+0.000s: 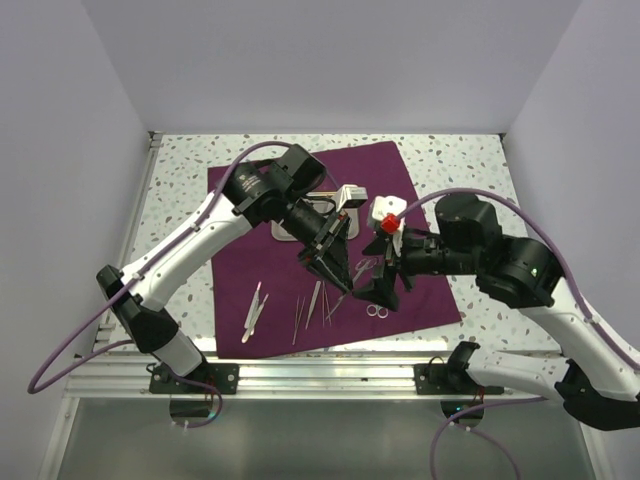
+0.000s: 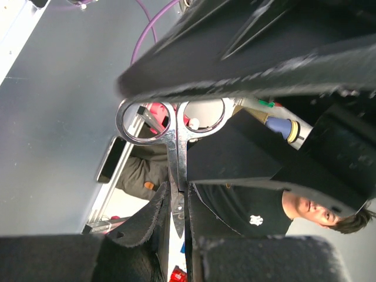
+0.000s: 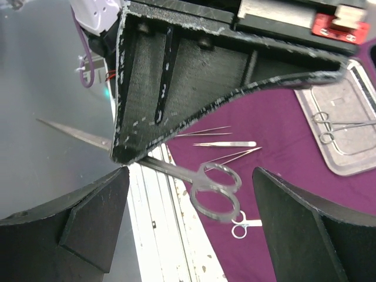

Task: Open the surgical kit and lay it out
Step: Place the medical item in the surgical kit.

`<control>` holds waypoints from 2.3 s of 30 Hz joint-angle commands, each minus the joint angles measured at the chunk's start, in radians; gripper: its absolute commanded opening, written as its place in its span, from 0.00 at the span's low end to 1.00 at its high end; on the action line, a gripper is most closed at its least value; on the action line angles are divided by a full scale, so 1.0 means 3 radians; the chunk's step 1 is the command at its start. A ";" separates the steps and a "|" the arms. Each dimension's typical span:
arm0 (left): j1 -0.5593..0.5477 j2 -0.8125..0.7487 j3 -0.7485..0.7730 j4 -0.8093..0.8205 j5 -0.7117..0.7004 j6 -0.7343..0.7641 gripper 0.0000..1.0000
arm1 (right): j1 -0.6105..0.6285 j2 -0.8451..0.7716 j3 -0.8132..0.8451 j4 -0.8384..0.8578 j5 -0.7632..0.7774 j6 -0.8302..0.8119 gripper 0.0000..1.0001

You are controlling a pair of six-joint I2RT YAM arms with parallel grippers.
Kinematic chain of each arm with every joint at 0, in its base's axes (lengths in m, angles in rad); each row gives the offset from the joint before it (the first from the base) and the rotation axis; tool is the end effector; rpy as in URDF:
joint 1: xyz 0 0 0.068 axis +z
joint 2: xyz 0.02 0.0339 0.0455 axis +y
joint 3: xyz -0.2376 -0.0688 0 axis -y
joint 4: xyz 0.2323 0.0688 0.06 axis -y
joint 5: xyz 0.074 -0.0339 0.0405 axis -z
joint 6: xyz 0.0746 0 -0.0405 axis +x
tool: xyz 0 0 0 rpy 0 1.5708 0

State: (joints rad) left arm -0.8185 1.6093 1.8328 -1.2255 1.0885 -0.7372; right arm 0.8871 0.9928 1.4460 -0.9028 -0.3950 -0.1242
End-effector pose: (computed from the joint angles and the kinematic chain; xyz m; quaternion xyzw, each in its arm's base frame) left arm 0.1573 -0.2648 0.3694 -0.1785 -0.8146 0.5225 0.1777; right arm 0.1050 0.1743 0.4061 -0.4935 0.6760 0.3483 0.4220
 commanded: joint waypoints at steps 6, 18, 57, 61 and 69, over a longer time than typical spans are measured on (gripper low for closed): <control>0.0013 0.0046 0.0124 -0.0113 0.0104 -0.0023 0.00 | 0.0090 0.0142 0.0022 0.0187 0.0038 -0.0046 0.89; 0.0003 0.0056 0.0108 0.0015 0.0125 -0.0110 0.00 | 0.0198 0.0244 -0.0100 0.0345 0.0038 -0.0041 0.88; 0.0718 0.0526 0.0670 -0.0022 -0.1219 0.0417 0.32 | 0.0341 -0.0083 -0.0632 -0.0023 0.1490 0.0551 0.00; 0.1025 0.0603 0.0753 0.0321 -0.1639 0.0361 0.43 | 0.0346 -0.0027 -0.0913 -0.0028 0.1644 0.0863 0.00; 0.1204 0.0557 0.0748 0.0357 -0.2911 0.0381 0.68 | 0.0127 0.0280 -0.1302 0.0115 0.2457 0.1828 0.00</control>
State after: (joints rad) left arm -0.4599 1.8118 2.0369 -1.1553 0.4252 -0.6586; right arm 0.9691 1.0458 1.0809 -0.8993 0.2092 0.2462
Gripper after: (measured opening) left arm 0.599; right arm 0.027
